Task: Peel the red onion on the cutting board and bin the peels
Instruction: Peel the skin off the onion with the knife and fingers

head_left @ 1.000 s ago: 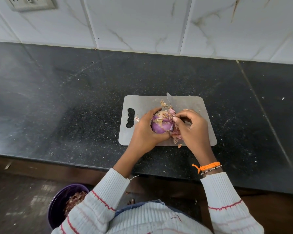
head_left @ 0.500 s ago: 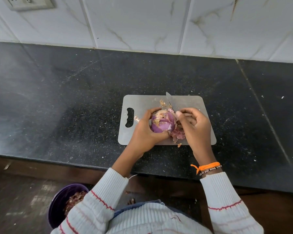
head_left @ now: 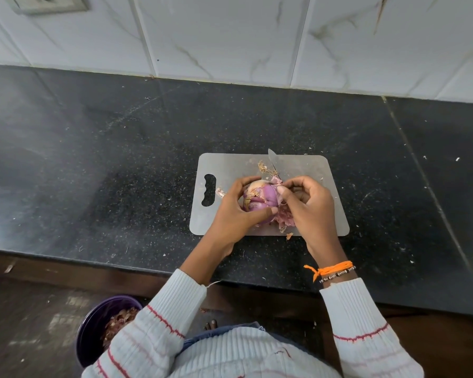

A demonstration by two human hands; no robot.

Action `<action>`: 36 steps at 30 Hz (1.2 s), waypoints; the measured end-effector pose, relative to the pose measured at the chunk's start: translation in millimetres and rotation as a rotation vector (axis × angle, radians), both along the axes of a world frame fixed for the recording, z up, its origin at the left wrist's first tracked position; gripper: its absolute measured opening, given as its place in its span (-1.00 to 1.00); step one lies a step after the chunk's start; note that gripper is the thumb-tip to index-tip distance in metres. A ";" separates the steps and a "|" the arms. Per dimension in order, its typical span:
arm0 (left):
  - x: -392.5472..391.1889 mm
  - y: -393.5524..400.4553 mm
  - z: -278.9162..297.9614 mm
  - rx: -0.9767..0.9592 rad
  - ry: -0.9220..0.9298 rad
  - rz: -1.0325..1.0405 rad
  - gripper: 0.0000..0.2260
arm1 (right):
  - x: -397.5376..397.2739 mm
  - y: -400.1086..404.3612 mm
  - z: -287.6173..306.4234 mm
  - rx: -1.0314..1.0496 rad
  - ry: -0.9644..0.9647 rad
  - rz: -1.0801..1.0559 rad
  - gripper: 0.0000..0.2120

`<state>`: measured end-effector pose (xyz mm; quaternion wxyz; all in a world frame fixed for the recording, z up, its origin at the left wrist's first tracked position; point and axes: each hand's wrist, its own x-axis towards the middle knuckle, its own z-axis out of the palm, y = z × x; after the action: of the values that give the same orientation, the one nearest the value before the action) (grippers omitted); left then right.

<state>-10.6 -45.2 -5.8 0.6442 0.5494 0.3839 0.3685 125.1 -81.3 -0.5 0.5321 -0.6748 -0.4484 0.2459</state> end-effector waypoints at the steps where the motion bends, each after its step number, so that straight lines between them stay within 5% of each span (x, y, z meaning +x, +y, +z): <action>1: 0.2 0.1 0.0 -0.003 -0.003 -0.001 -0.51 | 1.8 0.3 -0.9 0.003 -0.038 -0.022 -0.98; 12: 2.6 4.7 -3.8 -0.025 -0.027 -0.001 -0.55 | 13.8 2.9 -13.1 0.046 -0.376 -0.124 -0.95; 36: 3.3 12.3 -1.2 -0.128 -0.023 -0.012 -0.50 | 29.9 7.7 -28.0 -0.087 -0.487 -0.237 -0.95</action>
<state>-7.3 -33.0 -7.0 0.6846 0.5053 0.3956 0.3457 155.0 -73.6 -28.4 0.4043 -0.7839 -0.4701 0.0316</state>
